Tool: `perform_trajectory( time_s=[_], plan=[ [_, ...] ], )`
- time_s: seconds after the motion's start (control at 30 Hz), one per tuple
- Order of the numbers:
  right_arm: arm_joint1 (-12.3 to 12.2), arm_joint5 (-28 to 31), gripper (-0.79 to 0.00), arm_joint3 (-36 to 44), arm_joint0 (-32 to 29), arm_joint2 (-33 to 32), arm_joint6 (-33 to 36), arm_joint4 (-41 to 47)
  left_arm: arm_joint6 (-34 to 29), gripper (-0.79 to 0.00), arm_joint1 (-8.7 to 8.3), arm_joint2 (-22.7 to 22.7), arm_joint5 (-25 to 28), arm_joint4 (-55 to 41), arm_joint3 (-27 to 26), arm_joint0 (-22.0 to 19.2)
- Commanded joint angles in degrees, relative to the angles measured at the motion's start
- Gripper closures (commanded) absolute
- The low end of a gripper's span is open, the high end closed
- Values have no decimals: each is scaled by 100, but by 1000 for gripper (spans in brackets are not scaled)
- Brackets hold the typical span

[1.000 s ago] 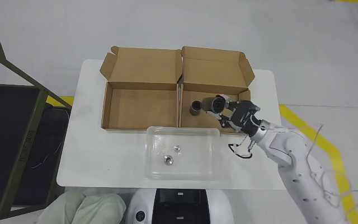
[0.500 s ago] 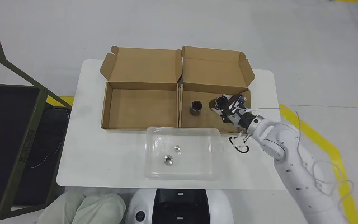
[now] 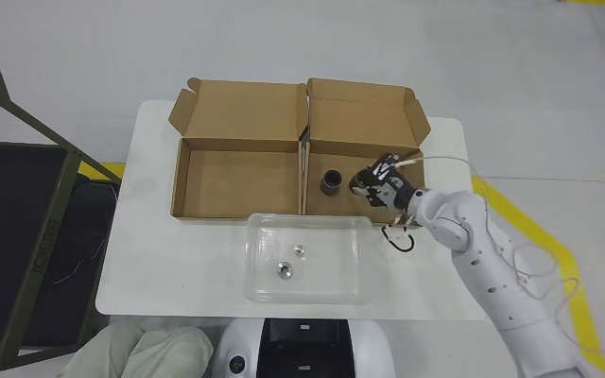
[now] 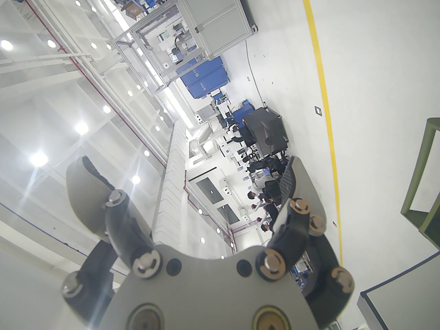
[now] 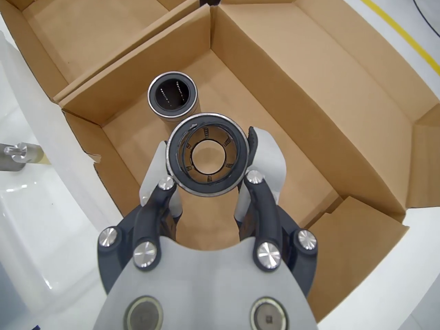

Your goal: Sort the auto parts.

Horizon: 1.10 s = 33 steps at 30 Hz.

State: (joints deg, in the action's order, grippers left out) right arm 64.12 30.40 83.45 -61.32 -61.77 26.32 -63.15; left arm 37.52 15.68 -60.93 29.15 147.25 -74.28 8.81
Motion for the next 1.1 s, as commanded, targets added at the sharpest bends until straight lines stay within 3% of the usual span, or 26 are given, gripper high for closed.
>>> perform_trajectory(
  time_s=[0.0,0.63,0.67,0.77,0.83,1.07],
  plan=[
    [24,-11,0,-105,88,83,70,13,0,-785,0,0,0,0,0,0],
    [212,-32,0,-960,598,549,57,156,0,-785,0,0,0,0,0,0],
    [220,-37,-28,-993,617,565,50,160,0,-785,0,0,0,0,0,0],
    [242,-37,-246,-1074,662,605,42,169,0,-785,0,0,0,0,0,0],
    [256,-42,-314,-1122,686,632,44,173,0,-785,0,0,0,0,0,0],
    [282,-22,-360,-1188,716,679,41,157,0,-785,0,0,0,0,0,0]
  ],
)
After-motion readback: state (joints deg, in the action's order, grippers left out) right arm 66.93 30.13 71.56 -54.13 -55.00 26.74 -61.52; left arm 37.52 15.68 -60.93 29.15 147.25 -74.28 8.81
